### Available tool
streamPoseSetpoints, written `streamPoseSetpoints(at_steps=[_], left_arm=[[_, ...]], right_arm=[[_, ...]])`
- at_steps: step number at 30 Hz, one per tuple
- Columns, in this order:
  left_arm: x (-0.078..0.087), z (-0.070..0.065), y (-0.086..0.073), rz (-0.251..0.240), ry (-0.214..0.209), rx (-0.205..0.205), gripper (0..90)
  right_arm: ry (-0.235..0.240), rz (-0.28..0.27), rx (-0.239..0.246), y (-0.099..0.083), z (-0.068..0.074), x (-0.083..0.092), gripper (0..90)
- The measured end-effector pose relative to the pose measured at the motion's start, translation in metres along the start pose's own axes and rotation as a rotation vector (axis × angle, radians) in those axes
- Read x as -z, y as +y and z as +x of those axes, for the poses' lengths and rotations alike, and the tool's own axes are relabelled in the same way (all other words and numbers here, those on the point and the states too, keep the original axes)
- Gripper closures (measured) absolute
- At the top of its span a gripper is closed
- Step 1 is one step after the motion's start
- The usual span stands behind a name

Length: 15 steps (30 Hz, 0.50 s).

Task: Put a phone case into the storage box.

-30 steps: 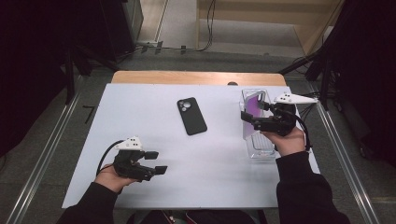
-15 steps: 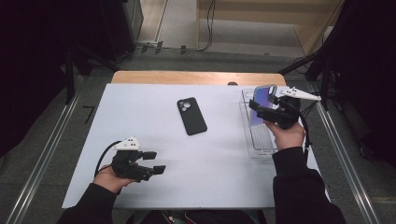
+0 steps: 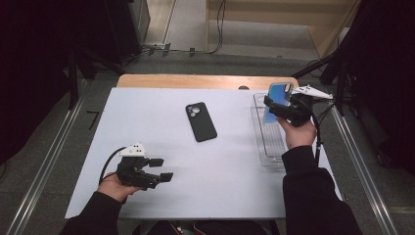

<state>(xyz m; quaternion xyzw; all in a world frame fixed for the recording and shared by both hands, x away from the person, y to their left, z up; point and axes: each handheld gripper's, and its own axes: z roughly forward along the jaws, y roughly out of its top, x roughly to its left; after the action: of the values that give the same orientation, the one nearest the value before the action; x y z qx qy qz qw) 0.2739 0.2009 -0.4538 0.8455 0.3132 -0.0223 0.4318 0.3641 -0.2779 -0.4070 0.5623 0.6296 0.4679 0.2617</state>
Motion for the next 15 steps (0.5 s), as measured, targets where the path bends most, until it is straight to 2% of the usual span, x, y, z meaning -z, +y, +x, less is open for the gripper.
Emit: streamPoseSetpoints(at_steps=[9, 15], left_arm=[[-0.002, 0.001, 0.000, 0.003, -0.006, 0.001, 29.6], [-0.002, 0.001, 0.000, 0.000, -0.006, 0.005, 29.6]], right_arm=[[-0.043, -0.003, 0.017, 0.013, -0.005, -0.023, 15.2], [-0.072, 0.006, 0.001, 0.022, -0.009, -0.041, 15.2]])
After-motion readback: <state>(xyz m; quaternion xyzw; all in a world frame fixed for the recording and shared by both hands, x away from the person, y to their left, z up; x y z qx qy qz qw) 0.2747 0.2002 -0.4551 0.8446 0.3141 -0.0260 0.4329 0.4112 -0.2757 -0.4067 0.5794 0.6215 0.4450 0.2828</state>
